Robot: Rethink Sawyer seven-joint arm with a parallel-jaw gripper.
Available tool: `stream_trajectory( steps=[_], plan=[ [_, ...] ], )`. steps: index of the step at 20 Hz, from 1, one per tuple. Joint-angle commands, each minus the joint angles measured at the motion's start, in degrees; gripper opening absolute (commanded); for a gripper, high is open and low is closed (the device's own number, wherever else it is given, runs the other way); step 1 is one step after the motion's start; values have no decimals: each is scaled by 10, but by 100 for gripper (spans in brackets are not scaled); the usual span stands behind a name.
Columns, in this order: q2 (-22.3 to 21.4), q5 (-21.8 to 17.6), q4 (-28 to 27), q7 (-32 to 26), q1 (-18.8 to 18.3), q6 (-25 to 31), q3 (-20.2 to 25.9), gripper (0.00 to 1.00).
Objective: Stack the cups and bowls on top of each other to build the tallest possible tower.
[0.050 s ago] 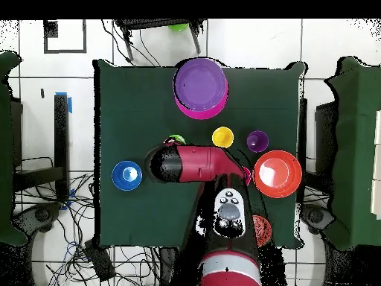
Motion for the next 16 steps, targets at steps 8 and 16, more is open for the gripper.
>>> stream_trajectory(
  steps=[8,16],
  plan=[
    [-168,-27,200,-101,-143,27,67,100],
    [-162,-75,256,-88,-210,-60,108,100]
  ],
)
